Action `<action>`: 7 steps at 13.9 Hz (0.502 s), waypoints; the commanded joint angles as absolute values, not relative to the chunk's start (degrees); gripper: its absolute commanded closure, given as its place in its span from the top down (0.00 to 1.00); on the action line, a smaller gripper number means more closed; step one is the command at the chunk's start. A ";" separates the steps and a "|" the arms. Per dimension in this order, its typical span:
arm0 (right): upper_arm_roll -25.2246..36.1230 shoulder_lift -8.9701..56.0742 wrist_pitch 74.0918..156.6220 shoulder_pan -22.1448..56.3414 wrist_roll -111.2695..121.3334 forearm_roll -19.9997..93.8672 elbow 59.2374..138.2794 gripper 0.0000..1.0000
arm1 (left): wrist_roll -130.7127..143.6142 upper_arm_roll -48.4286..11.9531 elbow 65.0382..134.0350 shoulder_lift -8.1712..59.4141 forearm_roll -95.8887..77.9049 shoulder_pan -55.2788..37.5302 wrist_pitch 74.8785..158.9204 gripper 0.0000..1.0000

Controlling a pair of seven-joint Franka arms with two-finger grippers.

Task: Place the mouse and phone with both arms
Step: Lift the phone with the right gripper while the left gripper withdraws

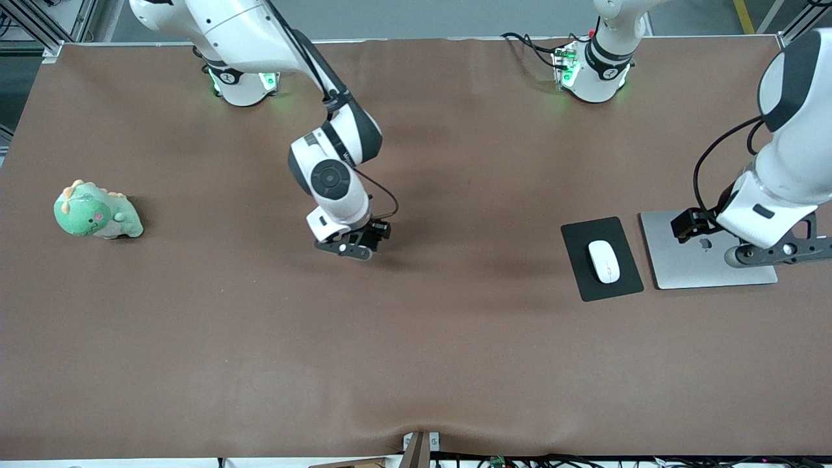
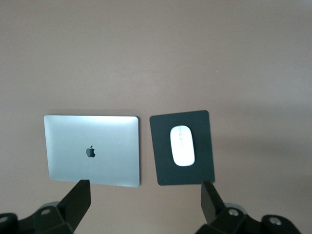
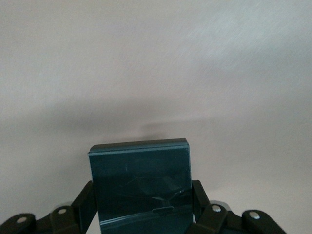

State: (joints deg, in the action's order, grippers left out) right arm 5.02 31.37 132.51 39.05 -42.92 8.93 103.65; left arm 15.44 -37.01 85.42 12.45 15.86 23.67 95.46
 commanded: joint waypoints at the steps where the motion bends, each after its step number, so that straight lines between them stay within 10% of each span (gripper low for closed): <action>1: 4.13 26.91 128.52 34.47 -38.42 8.26 105.20 0.00 | 13.01 -35.52 85.87 6.26 11.79 23.73 92.91 1.00; 4: 4.22 23.74 124.55 30.16 -33.07 8.26 106.60 0.00 | 12.92 -34.98 85.78 4.05 9.15 22.86 89.92 1.00; 7: 4.22 21.01 124.63 24.37 -24.47 8.26 110.29 0.00 | 12.39 -19.91 86.66 -0.08 5.55 9.36 88.25 1.00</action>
